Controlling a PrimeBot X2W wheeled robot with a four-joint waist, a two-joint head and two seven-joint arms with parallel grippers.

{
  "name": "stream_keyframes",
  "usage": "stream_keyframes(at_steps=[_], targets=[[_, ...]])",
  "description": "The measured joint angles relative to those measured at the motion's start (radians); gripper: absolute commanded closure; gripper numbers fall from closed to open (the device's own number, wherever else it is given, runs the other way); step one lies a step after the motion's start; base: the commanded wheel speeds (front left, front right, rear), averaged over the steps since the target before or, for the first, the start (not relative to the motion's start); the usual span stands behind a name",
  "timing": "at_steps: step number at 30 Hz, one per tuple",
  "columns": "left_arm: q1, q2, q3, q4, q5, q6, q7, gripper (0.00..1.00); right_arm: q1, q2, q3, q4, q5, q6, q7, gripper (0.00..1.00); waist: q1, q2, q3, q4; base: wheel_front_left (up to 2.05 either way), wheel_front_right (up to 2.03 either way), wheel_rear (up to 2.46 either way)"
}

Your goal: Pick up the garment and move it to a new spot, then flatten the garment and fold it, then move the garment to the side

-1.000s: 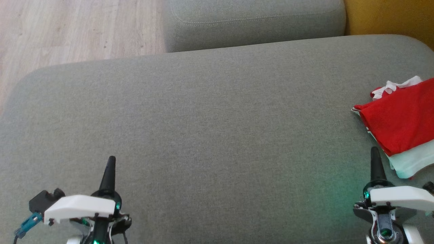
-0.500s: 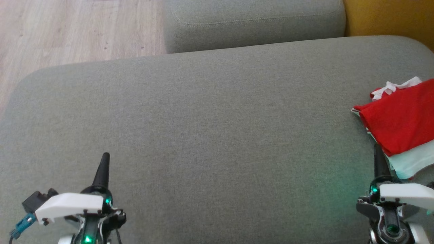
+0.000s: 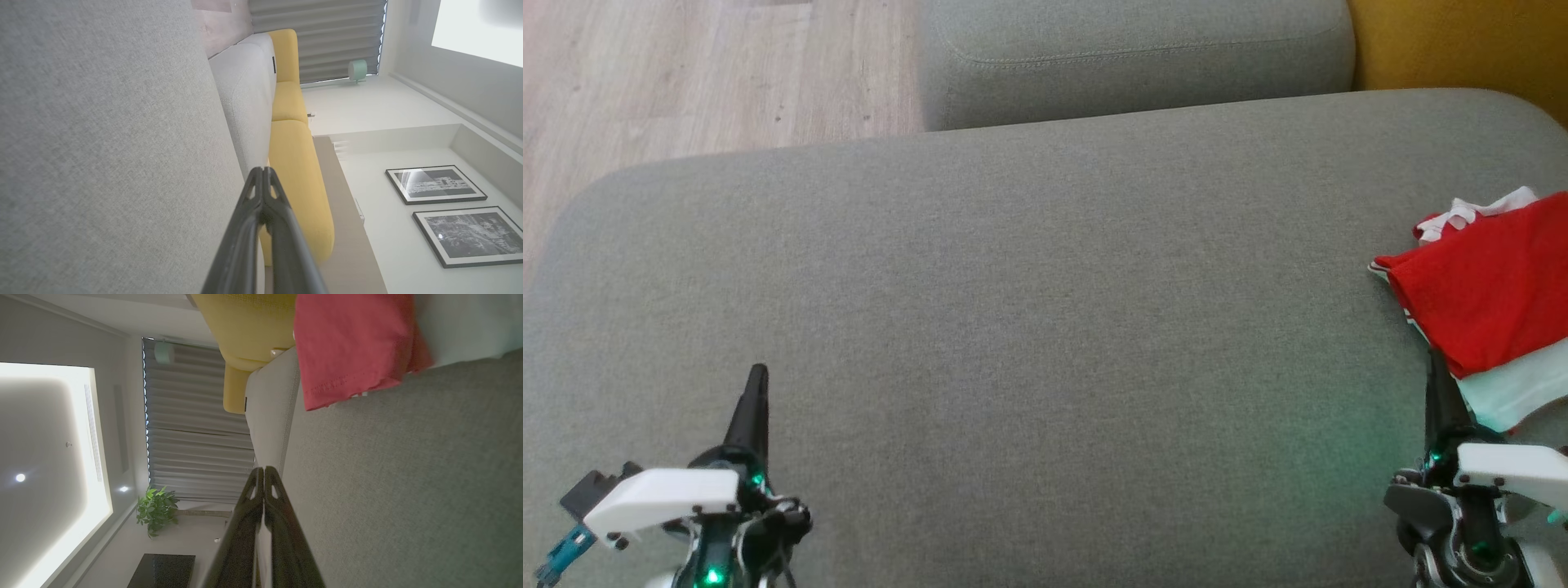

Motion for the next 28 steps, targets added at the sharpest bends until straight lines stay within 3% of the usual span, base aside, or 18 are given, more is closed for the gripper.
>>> stream_keyframes(at_steps=[15,28], targets=[[-0.015,0.000,0.040,0.009,-0.140,-0.018,0.038,1.00,0.000,0.000,-0.019,-0.005,0.157,0.000,0.040,1.00,0.0000,0.0000,-0.004,0.001,0.00,0.00,0.00],[-0.015,-0.001,0.042,0.009,-0.142,-0.018,0.045,1.00,0.000,0.000,-0.020,-0.005,0.158,0.000,0.044,1.00,0.0000,0.0000,-0.004,0.001,0.00,0.00,0.00]])
